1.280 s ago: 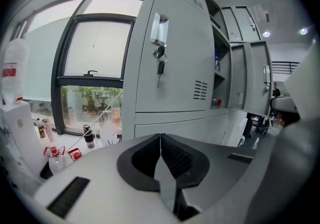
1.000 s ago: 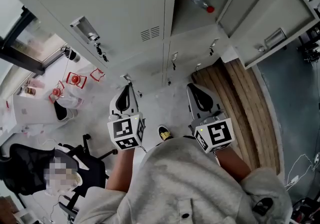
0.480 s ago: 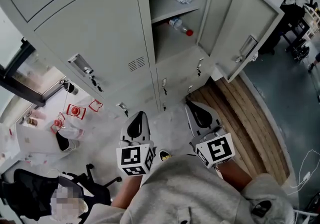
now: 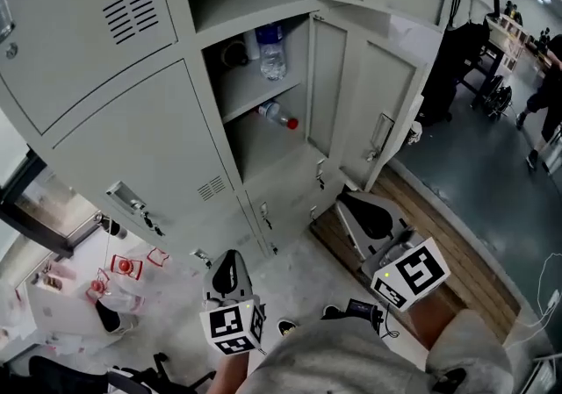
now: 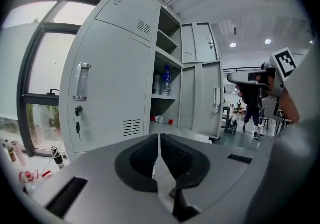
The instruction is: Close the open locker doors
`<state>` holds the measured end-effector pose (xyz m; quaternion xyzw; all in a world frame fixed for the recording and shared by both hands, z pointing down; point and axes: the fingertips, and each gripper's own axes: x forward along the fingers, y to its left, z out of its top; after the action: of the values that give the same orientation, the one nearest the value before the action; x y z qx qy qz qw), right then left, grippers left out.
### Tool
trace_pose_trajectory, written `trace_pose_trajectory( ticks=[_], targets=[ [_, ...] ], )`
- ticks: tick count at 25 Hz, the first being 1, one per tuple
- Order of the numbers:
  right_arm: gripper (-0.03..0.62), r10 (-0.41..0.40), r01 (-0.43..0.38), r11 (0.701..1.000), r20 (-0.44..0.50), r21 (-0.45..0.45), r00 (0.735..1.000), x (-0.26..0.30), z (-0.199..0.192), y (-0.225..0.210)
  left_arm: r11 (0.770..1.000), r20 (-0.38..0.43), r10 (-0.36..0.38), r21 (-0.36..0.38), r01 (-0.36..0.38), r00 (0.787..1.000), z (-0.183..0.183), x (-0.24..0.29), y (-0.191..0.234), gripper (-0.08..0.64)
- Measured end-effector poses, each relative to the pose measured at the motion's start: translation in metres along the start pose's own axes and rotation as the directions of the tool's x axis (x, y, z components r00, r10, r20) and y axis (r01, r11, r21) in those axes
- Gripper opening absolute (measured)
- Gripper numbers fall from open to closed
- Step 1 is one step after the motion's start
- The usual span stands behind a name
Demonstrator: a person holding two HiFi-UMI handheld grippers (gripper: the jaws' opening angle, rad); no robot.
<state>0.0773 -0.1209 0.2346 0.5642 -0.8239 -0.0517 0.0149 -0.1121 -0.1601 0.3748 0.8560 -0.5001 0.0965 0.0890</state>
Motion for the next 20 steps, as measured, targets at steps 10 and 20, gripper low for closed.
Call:
trace_pose_trajectory(
  ticks=[10,20],
  targets=[
    [0.032,0.132,-0.146,0.984,0.132,0.106,0.982,-0.043,0.098,-0.115,1.0,0.033,-0.004,0.008,0.004,0.999,0.029,0.028,-0.064,0.011],
    [0.093,0.056,-0.057,0.998,0.149,0.002,0.987,-0.05,0.129,-0.242,1.0,0.021,0.009,0.003,-0.009,1.0,0.037,0.057,-0.122,0.011]
  ],
)
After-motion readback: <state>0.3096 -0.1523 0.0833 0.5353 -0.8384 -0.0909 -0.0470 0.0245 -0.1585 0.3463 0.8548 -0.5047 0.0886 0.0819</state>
